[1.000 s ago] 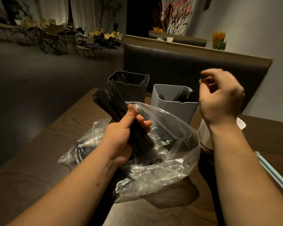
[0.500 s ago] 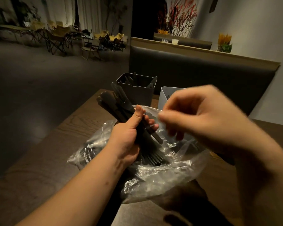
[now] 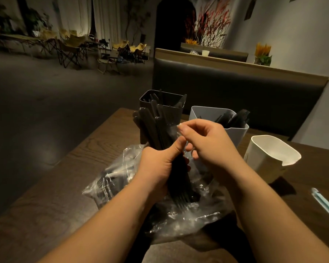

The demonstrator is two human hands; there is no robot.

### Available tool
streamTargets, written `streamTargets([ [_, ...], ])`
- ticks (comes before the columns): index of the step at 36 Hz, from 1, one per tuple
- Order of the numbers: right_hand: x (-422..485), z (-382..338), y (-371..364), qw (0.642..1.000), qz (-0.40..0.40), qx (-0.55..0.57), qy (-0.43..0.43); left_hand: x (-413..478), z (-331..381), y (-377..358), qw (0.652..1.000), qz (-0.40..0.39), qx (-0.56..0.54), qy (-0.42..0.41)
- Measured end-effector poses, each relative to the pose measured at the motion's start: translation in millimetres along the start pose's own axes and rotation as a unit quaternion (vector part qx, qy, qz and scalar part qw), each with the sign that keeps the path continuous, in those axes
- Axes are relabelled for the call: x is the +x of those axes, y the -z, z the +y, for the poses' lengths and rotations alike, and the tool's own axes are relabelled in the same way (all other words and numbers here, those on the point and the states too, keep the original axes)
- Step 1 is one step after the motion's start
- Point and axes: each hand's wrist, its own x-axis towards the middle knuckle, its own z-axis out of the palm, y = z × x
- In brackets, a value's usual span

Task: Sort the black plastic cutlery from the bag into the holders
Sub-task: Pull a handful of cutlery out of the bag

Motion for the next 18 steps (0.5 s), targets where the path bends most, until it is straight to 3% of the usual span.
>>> streamTargets([
  [5,4.2,-3.4,3.3,0.996,-0.037,0.075,-0.026,-2.8,-1.7,-1.0,0.999,-0.024,0.014,-0.020],
  [10,5.4,-5.3,6.6,0.998,-0.011,0.056,-0.002,-2.4,-3.3,-0.8,0.999,-0.040,0.017,-0.018],
  [15,13.6,-17.2,27.7,0.981,0.160,0.074,0.083,5.4,-7.4,1.8,1.000,-0.006,0.012,-0.018],
  [18,12.2,-23.5,51.2,0.923,0.327,0.071,0.192,8.1,-8.4,3.0,1.000,-0.006,-0.019,-0.002],
])
